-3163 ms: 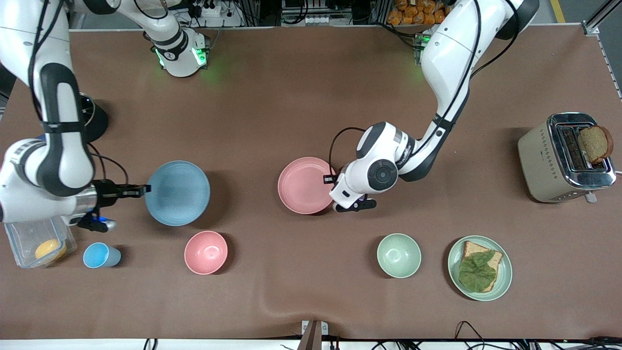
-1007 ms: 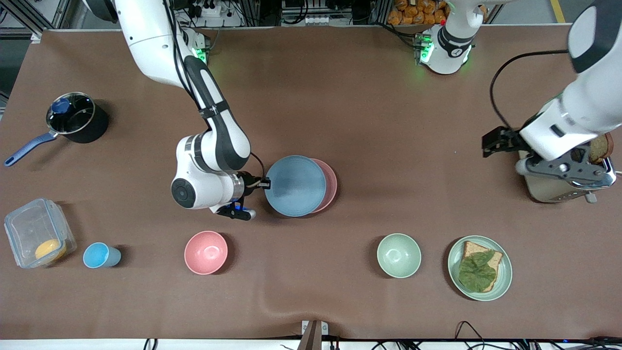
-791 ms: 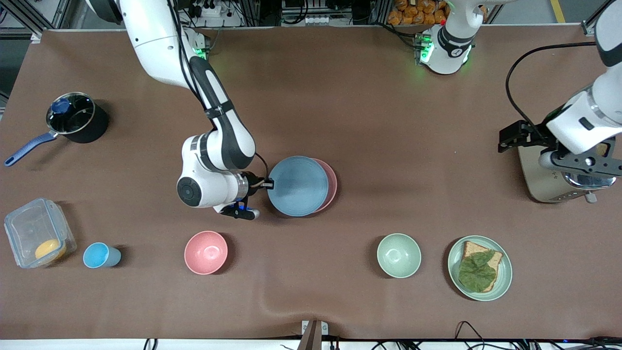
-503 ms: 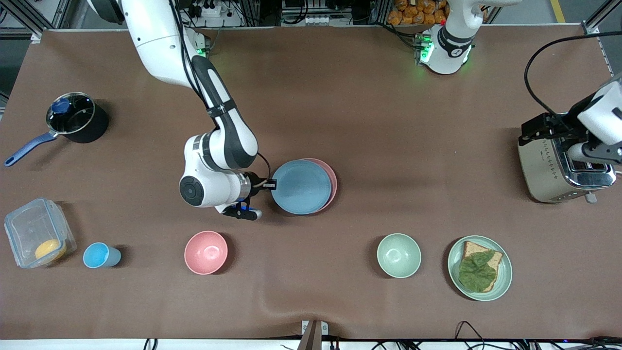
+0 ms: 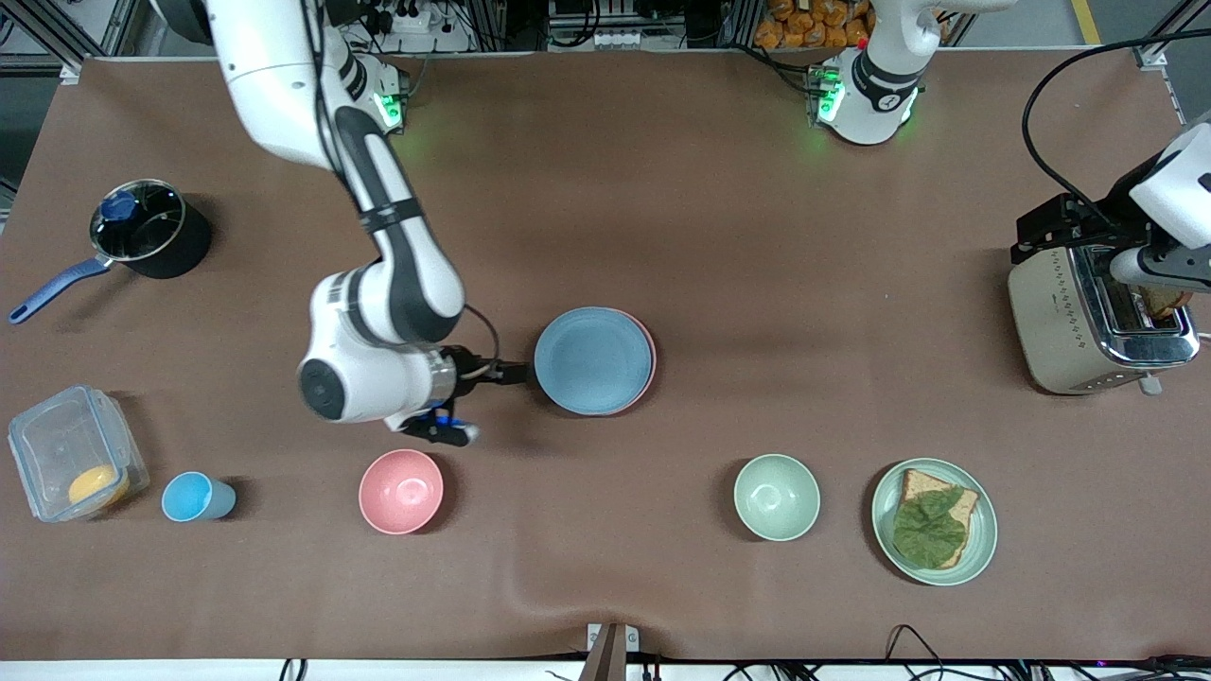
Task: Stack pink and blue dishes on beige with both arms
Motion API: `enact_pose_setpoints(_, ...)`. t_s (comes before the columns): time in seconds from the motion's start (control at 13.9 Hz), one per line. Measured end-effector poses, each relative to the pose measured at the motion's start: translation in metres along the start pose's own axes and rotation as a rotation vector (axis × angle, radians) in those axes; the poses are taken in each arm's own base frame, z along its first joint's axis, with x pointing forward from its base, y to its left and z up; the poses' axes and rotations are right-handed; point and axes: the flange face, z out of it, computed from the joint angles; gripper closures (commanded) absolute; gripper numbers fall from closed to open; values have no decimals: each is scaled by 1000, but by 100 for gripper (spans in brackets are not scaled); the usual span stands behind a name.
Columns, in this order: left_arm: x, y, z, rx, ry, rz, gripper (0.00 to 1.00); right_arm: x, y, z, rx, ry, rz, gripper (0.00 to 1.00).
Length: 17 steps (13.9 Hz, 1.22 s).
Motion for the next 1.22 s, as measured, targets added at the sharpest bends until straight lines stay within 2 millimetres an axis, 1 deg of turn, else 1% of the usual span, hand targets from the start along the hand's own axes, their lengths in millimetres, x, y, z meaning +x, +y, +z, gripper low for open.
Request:
enact_pose_setpoints(0.07,0,0,0,0,0,0,0,9,26,-26,7,-25,32,0)
enact_pose_setpoints(0.22,0,-2,0,3,1,-3,0,25,91,-85,-37,-26,87,0)
enact_pose_setpoints(0.29,0,-3,0,9,0,-3,0,28,120,-112,-89,-3,98,0)
enact_pose_setpoints(0.36,0,-4,0,20,-1,-2,0,28,141,-135,-149,26,105,0)
enact_pose_setpoints(0.43,0,-3,0,29,-1,0,0,25,155,-152,-210,55,107,0)
enact_pose_setpoints(0.65,0,2,0,34,-2,11,0,16,180,-189,-320,105,63,0)
enact_pose_setpoints(0.72,0,3,0,34,-2,13,0,15,194,-201,-327,112,43,0)
enact_pose_setpoints(0.86,0,3,0,34,-2,13,0,15,229,-224,-315,124,8,0)
enact_pose_setpoints(0.93,0,3,0,34,-3,13,0,15,243,-236,-306,147,1,0)
enact_pose_setpoints(1.01,0,3,0,34,-3,13,0,10,254,-250,-298,176,2,0)
enact_pose_setpoints(1.08,0,3,0,34,-3,13,0,1,262,-266,-294,204,6,0)
enact_pose_setpoints(1.22,0,3,0,34,-2,12,0,-30,270,-290,-315,245,3,0)
